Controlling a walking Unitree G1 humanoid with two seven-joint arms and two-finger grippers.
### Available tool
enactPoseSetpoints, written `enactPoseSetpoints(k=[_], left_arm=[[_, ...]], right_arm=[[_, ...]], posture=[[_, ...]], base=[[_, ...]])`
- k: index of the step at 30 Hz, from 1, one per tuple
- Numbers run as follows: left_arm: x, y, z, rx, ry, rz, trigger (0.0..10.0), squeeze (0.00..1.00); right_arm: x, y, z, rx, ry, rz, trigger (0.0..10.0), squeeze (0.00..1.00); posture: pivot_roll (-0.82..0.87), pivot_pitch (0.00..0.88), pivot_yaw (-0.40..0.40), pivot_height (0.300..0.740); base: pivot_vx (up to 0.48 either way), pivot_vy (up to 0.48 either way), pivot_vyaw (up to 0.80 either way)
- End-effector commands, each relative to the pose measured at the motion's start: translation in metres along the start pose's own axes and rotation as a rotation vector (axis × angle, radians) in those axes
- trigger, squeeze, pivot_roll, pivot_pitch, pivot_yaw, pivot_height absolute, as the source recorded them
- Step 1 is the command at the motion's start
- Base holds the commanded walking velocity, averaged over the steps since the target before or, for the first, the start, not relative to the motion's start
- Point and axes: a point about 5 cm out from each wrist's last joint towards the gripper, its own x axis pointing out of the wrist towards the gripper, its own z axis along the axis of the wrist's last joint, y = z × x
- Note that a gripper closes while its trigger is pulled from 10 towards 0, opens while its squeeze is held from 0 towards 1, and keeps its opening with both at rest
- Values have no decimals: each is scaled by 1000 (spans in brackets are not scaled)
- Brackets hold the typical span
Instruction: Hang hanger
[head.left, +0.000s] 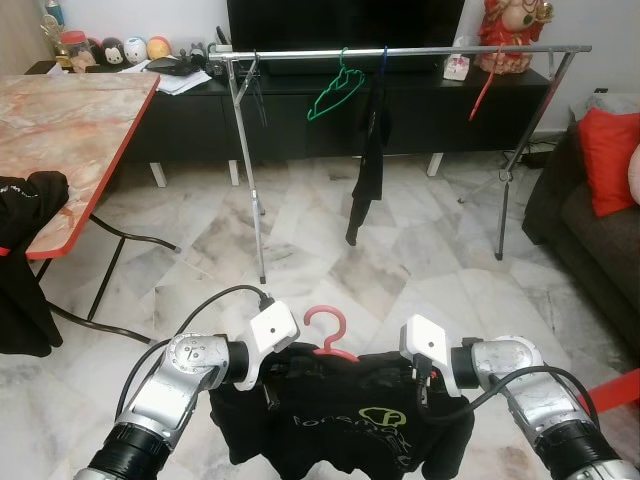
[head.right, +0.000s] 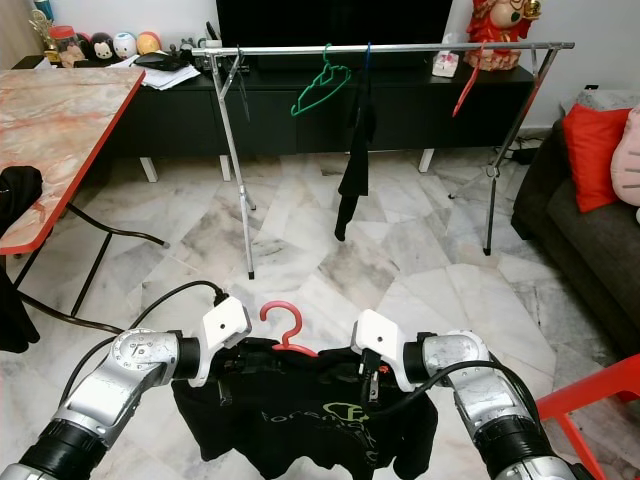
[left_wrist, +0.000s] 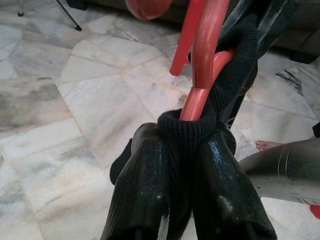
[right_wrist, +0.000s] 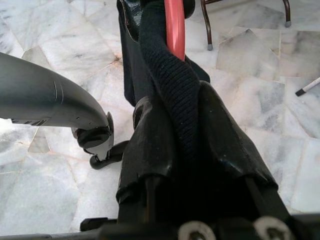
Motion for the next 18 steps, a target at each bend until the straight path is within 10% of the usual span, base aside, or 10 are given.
enactPoseSetpoints(k=[1, 3, 4, 5, 18], left_arm=[[8, -11, 9, 7, -53, -86, 10000, 0], [8, -13, 8, -3, -46, -96, 10000, 0], [8, -13, 8, -5, -45, -100, 10000, 173], [8, -13, 8, -12, -46, -104, 10000, 1000], [5, -17, 11, -10, -48, -149, 10000, 1000]], right_arm=[[0, -9, 13, -39, -46, -77, 10000, 0], [0, -9, 13, -40, -46, -78, 10000, 0], [0, -9, 13, -40, -46, -79, 10000, 0], [0, -9, 13, -41, -46, -79, 10000, 0], [3, -8, 17, -53, -63, -70, 10000, 0]], posture=[[-106, 0, -55, 740], [-106, 0, -55, 740], [-106, 0, -55, 740], [-106, 0, -55, 740], [-107, 0, -53, 740]], base=[[0, 0, 0], [0, 0, 0], [0, 0, 0], [0, 0, 0], [0, 0, 0]])
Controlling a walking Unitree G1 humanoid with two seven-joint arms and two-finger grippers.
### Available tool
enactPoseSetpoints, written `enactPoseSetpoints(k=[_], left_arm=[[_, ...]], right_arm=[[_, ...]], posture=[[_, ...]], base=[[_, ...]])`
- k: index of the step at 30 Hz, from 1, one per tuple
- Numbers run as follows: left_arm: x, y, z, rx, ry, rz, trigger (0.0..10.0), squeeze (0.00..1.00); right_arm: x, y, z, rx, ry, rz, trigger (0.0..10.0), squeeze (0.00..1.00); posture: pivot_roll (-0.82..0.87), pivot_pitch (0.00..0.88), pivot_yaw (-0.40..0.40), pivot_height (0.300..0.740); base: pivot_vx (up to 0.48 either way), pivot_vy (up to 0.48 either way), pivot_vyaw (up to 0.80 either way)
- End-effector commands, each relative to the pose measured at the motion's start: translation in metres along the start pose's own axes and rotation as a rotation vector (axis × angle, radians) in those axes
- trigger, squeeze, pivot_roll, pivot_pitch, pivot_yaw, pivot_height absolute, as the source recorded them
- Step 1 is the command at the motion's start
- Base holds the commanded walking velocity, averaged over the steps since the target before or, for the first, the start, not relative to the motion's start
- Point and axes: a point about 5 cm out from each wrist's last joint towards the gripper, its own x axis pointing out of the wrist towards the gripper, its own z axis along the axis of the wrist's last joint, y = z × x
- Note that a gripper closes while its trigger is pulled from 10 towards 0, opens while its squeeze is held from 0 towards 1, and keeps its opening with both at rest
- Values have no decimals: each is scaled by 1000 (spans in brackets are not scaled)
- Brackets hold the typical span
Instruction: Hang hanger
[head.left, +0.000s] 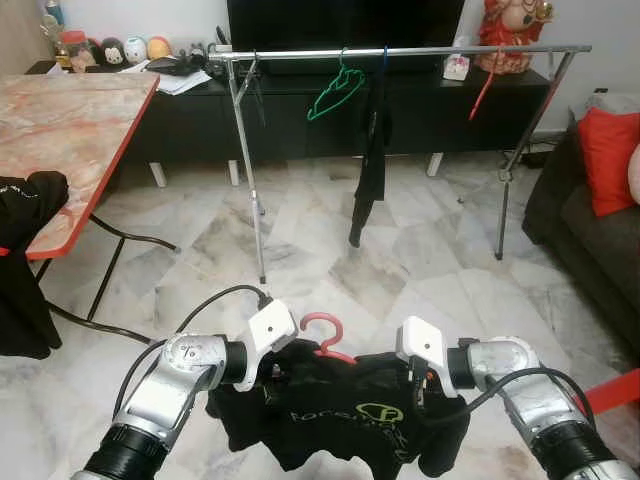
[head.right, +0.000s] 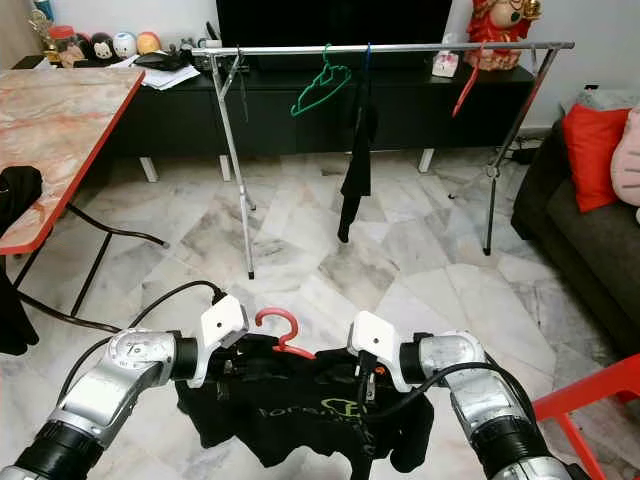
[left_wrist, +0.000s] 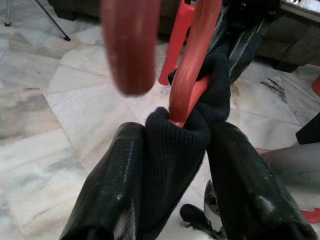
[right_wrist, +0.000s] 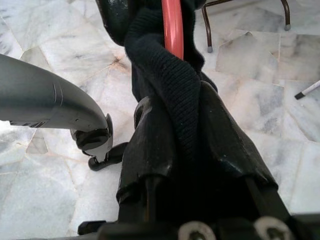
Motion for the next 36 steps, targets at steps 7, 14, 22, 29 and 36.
enactPoseSetpoints(k=[7, 14, 22, 29, 36], left_arm=[[11, -12, -2, -2, 5, -81, 10000, 0], [13, -8, -10, -40, 16, -32, 10000, 0], [12, -1, -17, -80, 14, 32, 10000, 0], [13, -1, -19, -107, 1, 26, 2392, 0], [12, -2, -18, -112, -8, 2, 0, 0]], right_arm=[[-3, -10, 24, -70, -77, -58, 10000, 0], [-5, -9, 30, -87, -87, -36, 10000, 0], [-6, -9, 32, -92, -92, -29, 10000, 0], [-7, -9, 34, -93, -94, -26, 10000, 0], [-8, -9, 33, -90, -92, -27, 10000, 0]], posture=[[-108, 0, -53, 740], [-112, 0, -53, 740], [-115, 0, -55, 740], [-118, 0, -56, 740], [-118, 0, -56, 740]], base=[[0, 0, 0], [0, 0, 0], [0, 0, 0], [0, 0, 0], [0, 0, 0]])
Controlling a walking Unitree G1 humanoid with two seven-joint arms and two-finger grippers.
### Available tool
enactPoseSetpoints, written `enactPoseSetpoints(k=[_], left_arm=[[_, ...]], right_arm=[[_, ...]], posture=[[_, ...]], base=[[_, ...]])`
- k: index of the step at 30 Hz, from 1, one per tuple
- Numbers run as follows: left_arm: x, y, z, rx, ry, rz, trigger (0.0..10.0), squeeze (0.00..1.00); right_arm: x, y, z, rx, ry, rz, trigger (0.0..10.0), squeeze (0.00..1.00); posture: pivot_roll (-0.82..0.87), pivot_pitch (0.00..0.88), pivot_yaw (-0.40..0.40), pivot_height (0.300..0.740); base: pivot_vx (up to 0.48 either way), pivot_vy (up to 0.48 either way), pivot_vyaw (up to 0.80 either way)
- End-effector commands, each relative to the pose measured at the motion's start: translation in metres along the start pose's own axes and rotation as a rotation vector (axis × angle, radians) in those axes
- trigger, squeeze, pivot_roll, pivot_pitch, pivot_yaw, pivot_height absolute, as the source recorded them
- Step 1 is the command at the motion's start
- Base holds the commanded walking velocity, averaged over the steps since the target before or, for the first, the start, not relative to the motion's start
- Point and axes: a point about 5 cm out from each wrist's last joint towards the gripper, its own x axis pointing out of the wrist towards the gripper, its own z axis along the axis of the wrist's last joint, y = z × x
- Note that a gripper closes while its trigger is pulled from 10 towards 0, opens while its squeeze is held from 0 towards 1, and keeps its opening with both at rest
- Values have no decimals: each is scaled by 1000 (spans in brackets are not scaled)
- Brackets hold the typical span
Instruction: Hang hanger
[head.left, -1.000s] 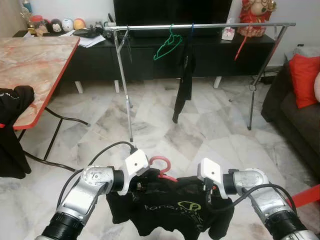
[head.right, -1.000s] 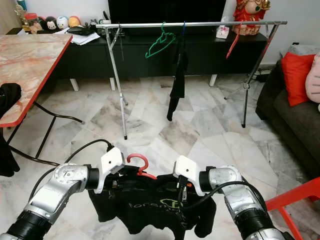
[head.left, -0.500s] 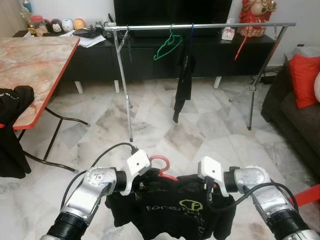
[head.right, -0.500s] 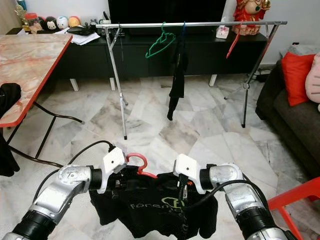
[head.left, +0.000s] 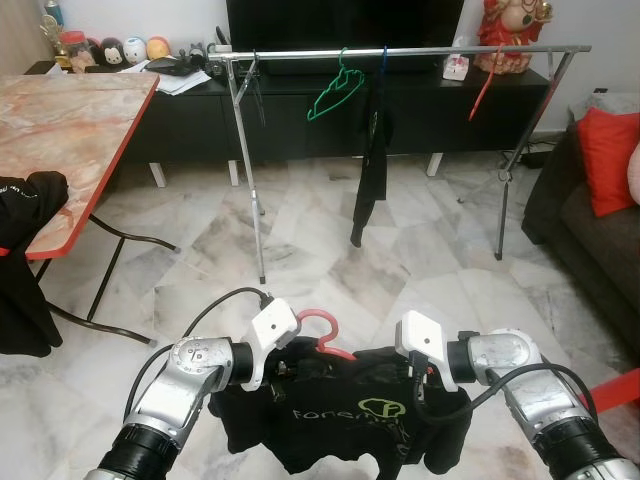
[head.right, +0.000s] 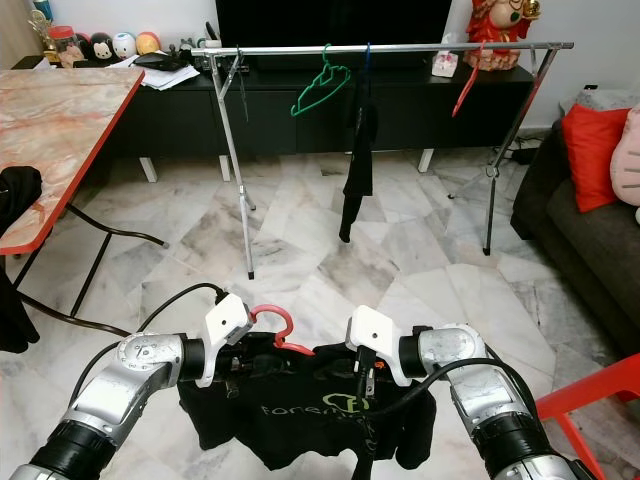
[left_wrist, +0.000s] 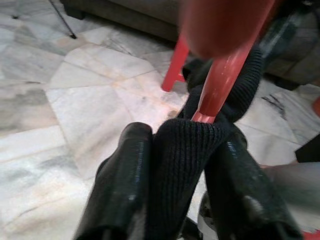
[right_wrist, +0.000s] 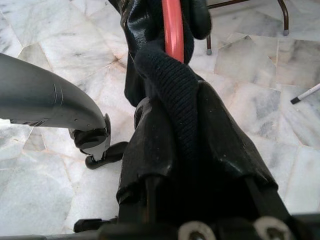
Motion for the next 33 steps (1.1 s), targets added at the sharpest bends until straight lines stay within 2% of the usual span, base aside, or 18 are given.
enactPoseSetpoints(k=[1, 29, 30, 33], left_arm=[[5, -7, -7, -24, 28, -41, 0, 0], [5, -11, -5, -33, 18, -90, 0, 0], [5, -11, -5, -31, 18, -89, 0, 0], [5, -10, -6, -29, 20, -85, 0, 0]], right_arm=[[-4, -7, 22, -58, -96, -40, 10000, 0], [-4, -7, 17, -46, -68, -44, 10000, 0], [-4, -7, 16, -31, -70, -37, 10000, 1000], [-4, -6, 17, -22, -77, -24, 10000, 1000]], posture=[[-118, 0, -56, 740], [-118, 0, -57, 740], [-118, 0, -57, 740], [-117, 0, -58, 740]], base=[[0, 0, 0], [0, 0, 0], [0, 0, 0], [0, 0, 0]])
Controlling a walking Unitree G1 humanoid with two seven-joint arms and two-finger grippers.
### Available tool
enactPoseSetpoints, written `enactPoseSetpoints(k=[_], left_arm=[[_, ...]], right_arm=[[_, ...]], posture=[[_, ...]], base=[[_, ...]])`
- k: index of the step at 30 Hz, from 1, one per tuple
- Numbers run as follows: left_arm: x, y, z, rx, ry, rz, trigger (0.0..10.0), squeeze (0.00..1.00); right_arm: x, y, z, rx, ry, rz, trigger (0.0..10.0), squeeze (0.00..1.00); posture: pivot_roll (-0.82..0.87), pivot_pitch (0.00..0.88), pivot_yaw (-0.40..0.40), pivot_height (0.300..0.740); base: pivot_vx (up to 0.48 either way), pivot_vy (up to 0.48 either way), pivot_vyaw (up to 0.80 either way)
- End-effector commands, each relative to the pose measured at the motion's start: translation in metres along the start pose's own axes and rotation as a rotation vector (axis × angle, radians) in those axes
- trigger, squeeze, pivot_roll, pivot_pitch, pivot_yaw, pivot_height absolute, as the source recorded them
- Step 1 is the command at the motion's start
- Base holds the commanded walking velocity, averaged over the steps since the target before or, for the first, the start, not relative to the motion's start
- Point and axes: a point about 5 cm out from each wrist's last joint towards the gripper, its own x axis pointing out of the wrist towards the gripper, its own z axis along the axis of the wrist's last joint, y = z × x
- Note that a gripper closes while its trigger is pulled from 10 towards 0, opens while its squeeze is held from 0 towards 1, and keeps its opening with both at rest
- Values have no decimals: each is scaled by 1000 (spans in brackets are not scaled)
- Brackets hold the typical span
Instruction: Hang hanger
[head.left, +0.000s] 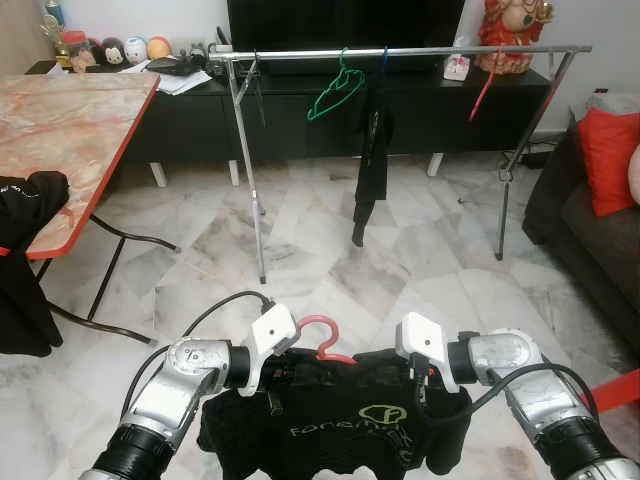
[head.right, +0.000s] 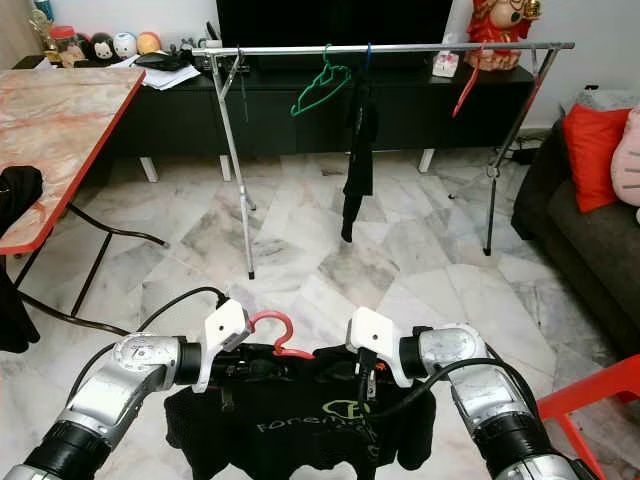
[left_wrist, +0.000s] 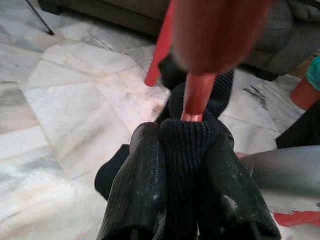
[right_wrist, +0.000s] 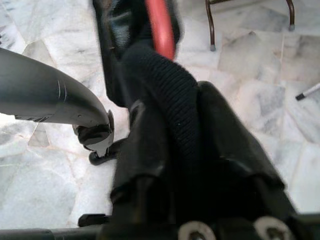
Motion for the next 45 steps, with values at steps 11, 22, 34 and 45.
enactPoseSetpoints(k=[11, 22, 34, 45], left_arm=[[-5, 4, -5, -27, 20, 30, 0, 0], [-17, 11, -7, -20, 46, 67, 0, 0], [-32, 20, -6, 0, 78, 81, 0, 0], [-51, 28, 5, 28, 85, 42, 0, 0]], right_arm=[[-11, -6, 13, -42, -50, -43, 10000, 1000], [-26, -12, -5, -39, 50, -157, 10000, 1000], [-41, -18, -33, 14, 119, -408, 10000, 1000], [-42, -1, -55, 58, 144, -405, 10000, 435]], posture=[[-119, 0, -58, 740], [-122, 0, -59, 740], [-128, 0, -55, 740], [-128, 0, -48, 740]], base=[[0, 0, 0], [0, 0, 0], [0, 0, 0], [0, 0, 0]])
